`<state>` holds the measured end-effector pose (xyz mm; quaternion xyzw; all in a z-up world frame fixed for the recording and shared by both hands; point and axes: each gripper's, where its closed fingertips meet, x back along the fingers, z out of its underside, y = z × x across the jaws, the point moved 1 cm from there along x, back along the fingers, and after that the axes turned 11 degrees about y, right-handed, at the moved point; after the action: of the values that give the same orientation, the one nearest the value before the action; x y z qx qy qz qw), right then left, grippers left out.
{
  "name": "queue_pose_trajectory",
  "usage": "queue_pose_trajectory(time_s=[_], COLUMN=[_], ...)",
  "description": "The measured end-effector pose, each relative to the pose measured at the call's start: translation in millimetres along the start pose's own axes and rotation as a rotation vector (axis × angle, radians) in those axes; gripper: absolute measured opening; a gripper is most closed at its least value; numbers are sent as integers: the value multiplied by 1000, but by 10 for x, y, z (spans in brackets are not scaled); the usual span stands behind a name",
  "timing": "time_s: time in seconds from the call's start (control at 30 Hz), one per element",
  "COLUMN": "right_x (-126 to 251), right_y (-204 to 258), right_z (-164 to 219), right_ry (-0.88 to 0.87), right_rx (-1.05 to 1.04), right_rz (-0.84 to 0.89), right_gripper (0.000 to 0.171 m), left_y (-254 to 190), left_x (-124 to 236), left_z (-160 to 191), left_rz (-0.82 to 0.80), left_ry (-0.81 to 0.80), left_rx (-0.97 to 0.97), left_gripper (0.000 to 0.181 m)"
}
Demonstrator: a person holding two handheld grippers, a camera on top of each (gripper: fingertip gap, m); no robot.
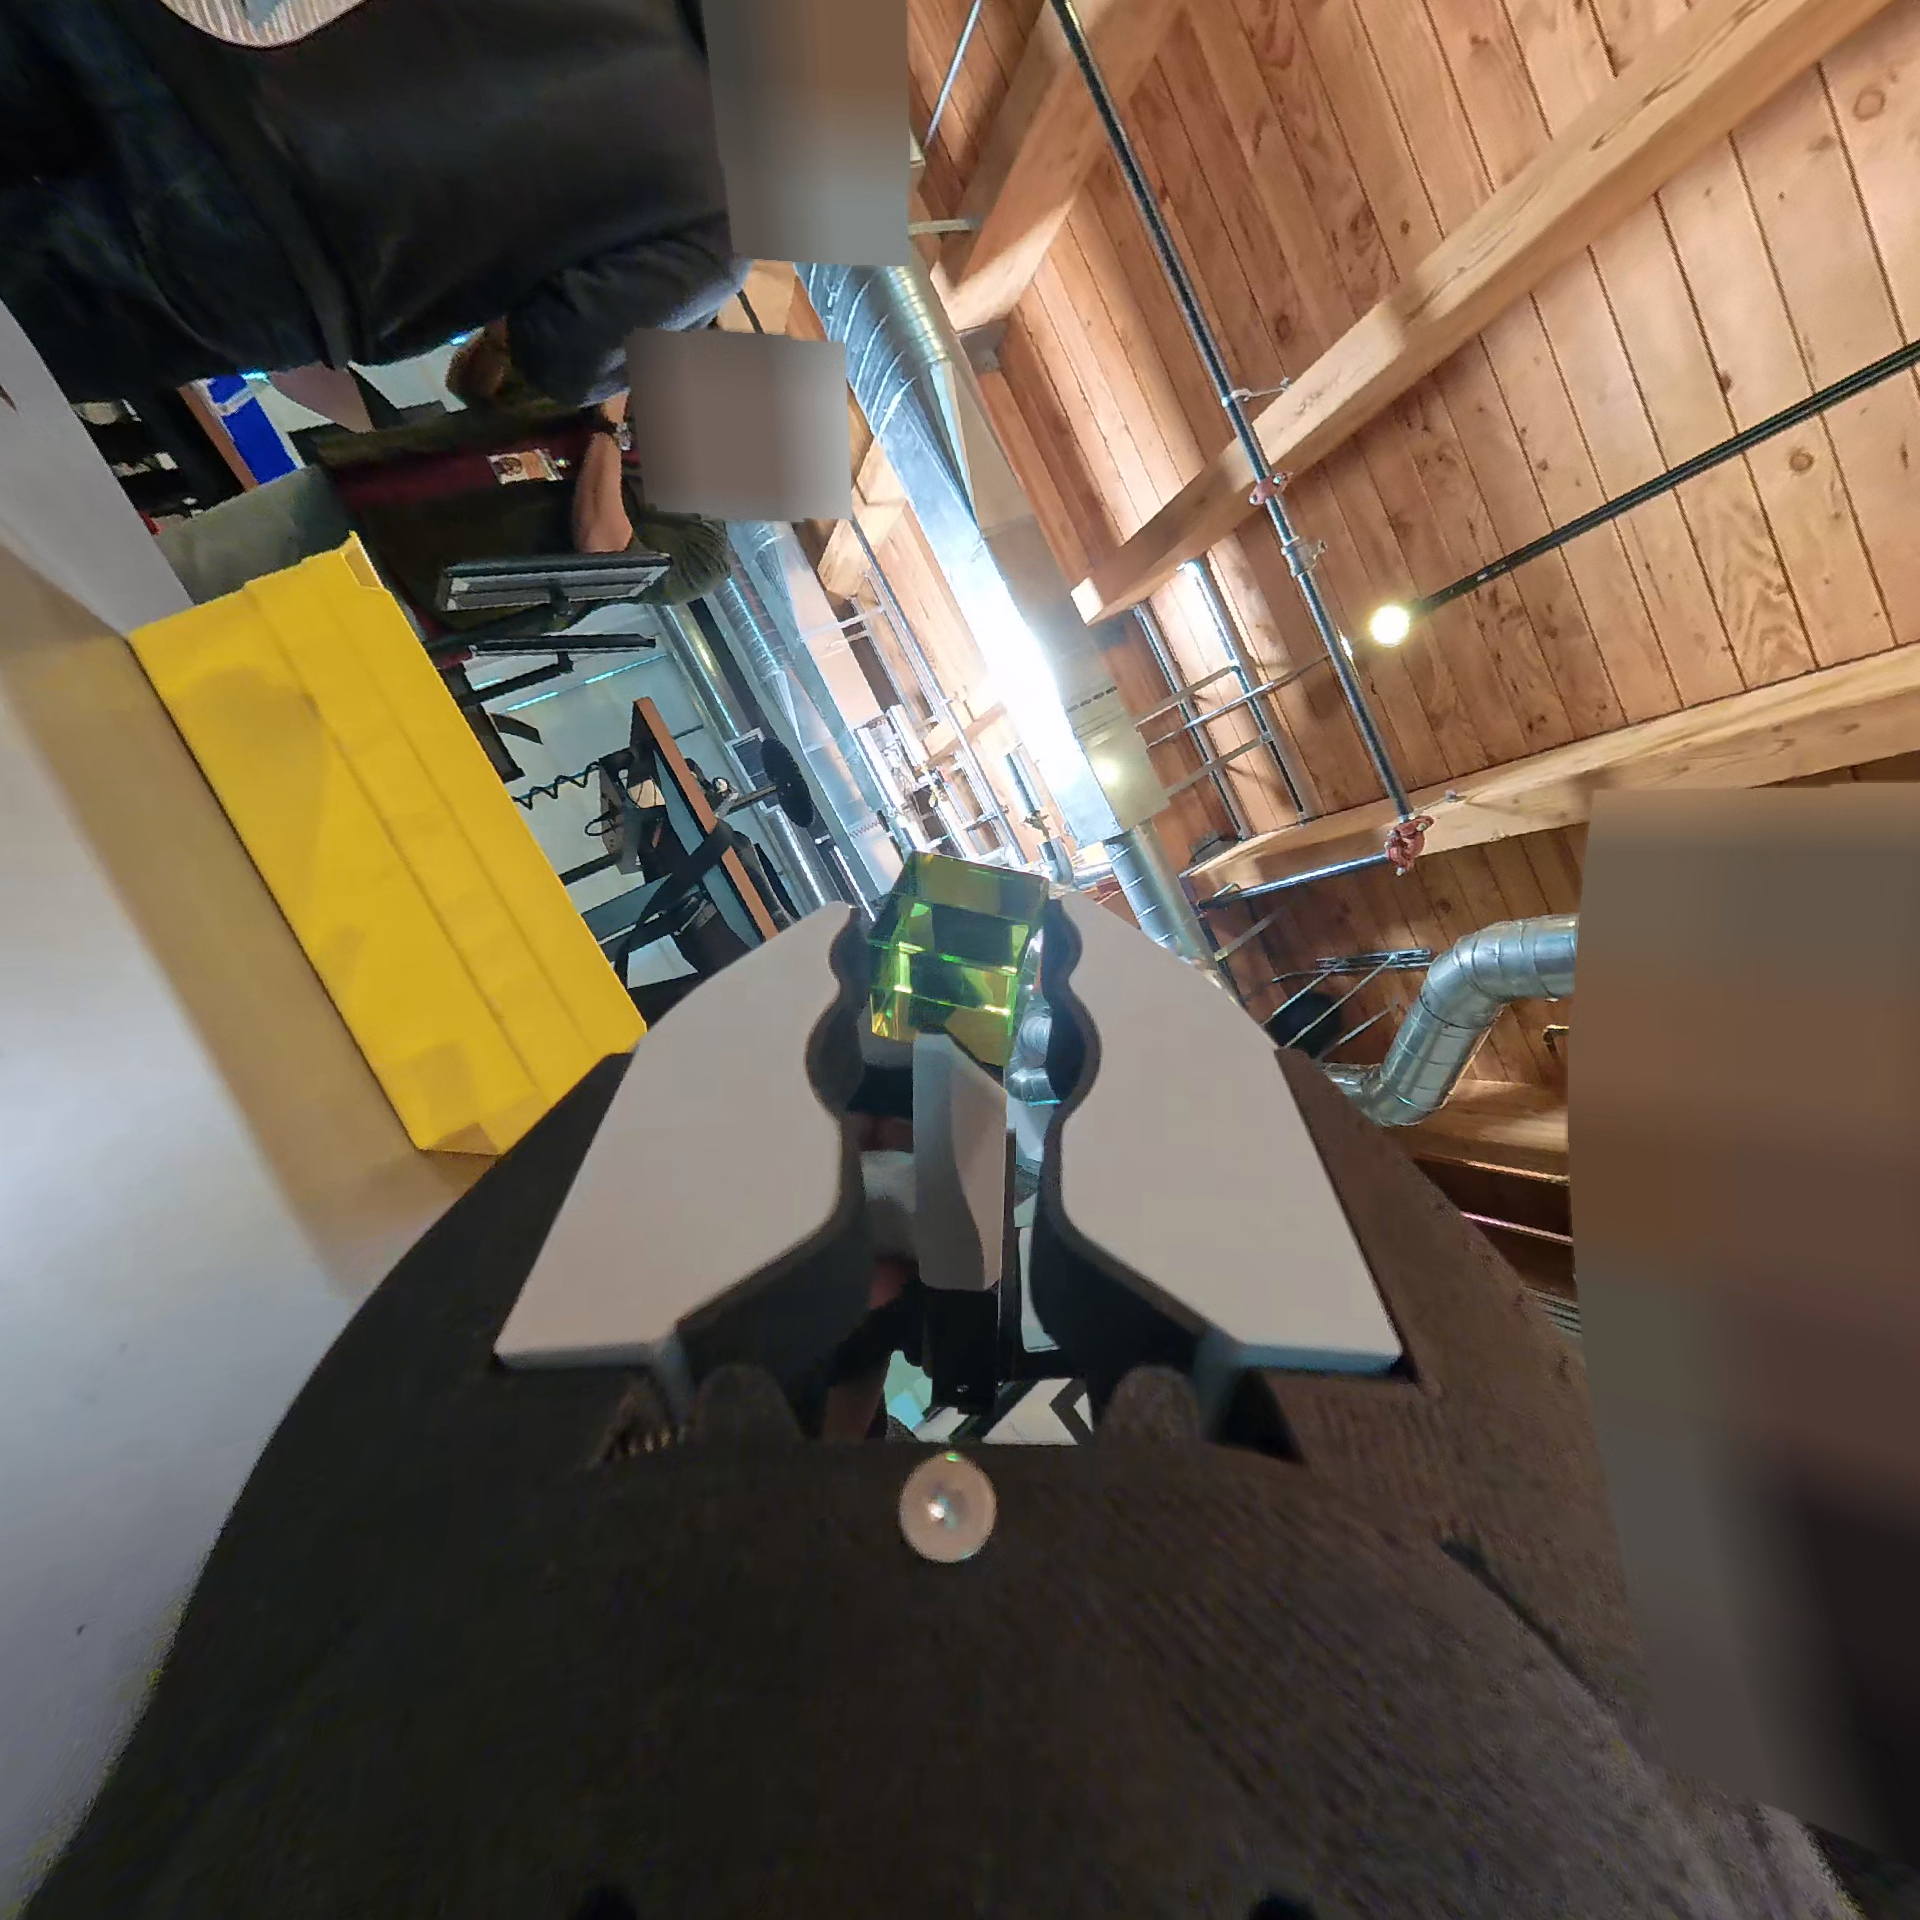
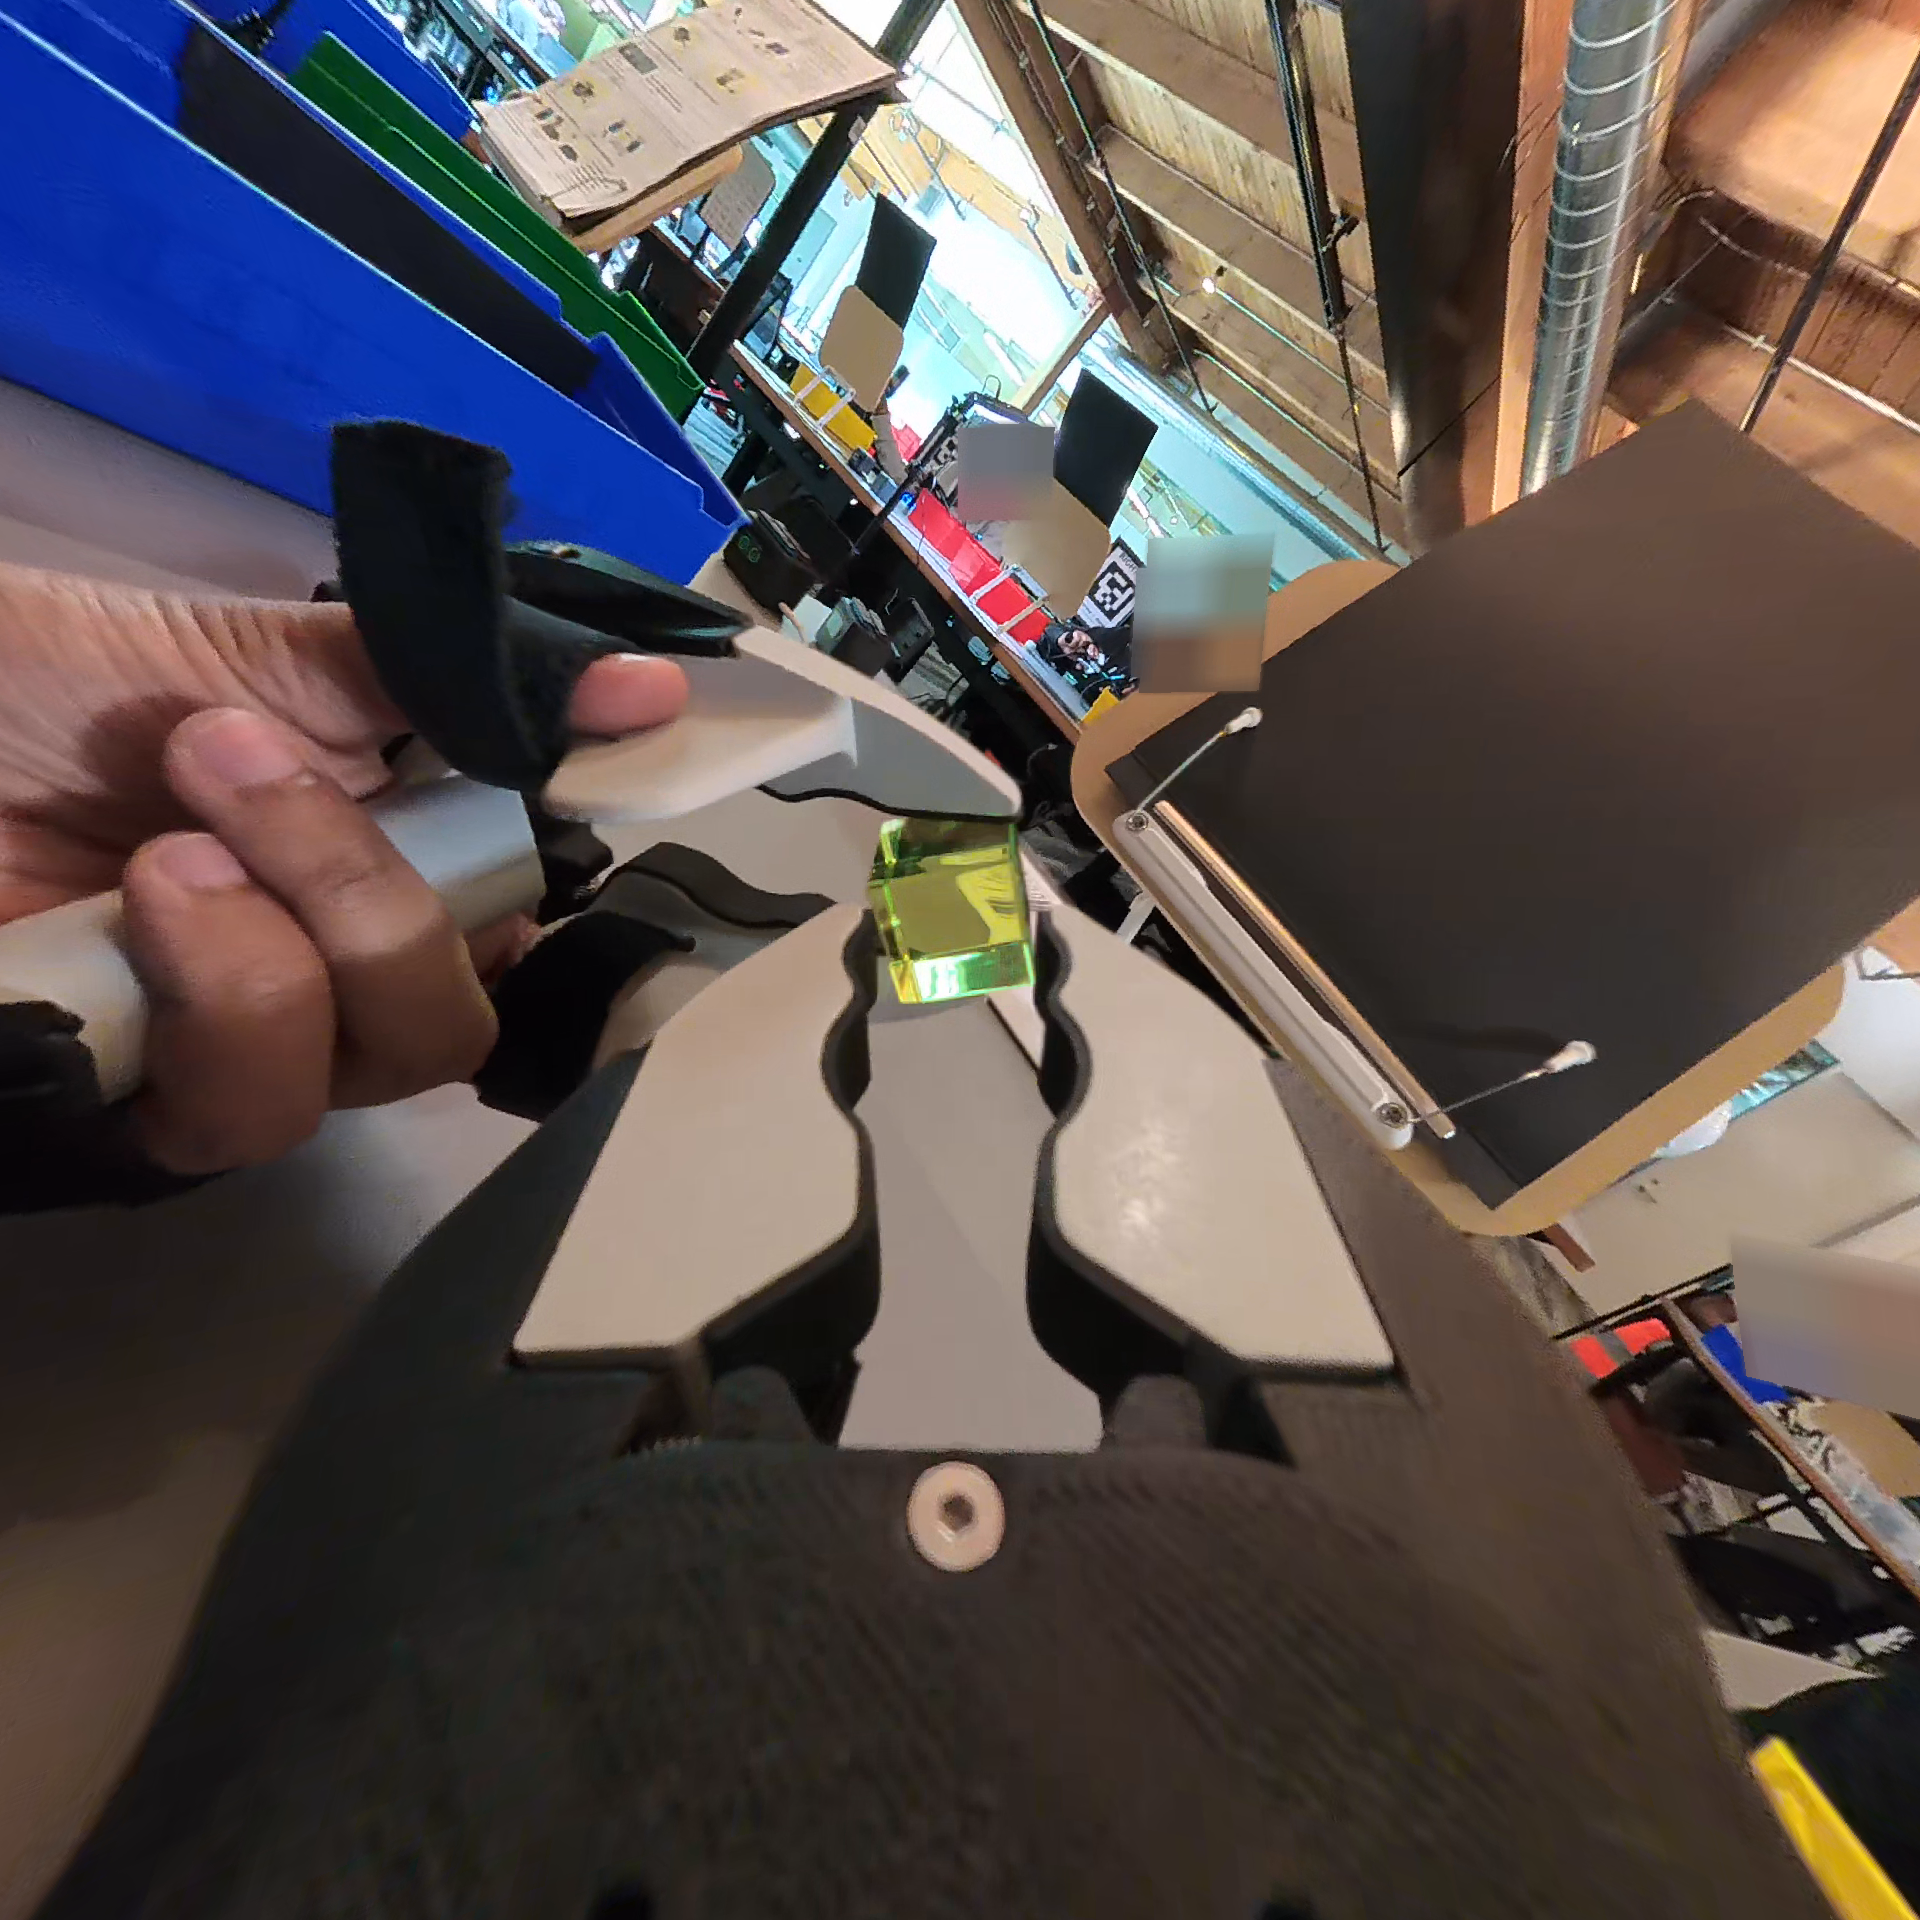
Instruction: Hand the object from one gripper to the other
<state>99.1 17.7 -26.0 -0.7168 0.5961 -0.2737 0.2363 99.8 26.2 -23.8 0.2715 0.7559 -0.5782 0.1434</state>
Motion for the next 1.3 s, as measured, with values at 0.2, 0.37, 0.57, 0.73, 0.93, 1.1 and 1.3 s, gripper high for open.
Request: queue_pose_trajectory(time_s=[0.2,0.37,0.57,0.73,0.93,1.1,1.3], right_x=[17,25,19,-56,-141,-159,-166], right_y=[10,19,-32,-70,-12,27,111], right_z=[1,26,82,284,598,702,673], right_ry=[18,47,76,189,374,445,462], right_rx=[19,11,-44,-103,-162,-143,-32], right_rz=[-5,-11,-8,-30,-96,-115,-118], right_gripper=[29,28,28,27,27,27,27], left_y=[-3,18,46,147,317,413,589], left_x=[2,4,-3,12,123,183,242], left_z=[0,-6,-29,-65,-137,-122,-32], left_rz=[15,-18,-116,-324,-679,-795,-851], left_ry=[12,40,89,173,297,376,471], left_rx=[9,-14,-129,-323,-710,-803,-741], left_gripper=[32,32,50,79,70,60,56])
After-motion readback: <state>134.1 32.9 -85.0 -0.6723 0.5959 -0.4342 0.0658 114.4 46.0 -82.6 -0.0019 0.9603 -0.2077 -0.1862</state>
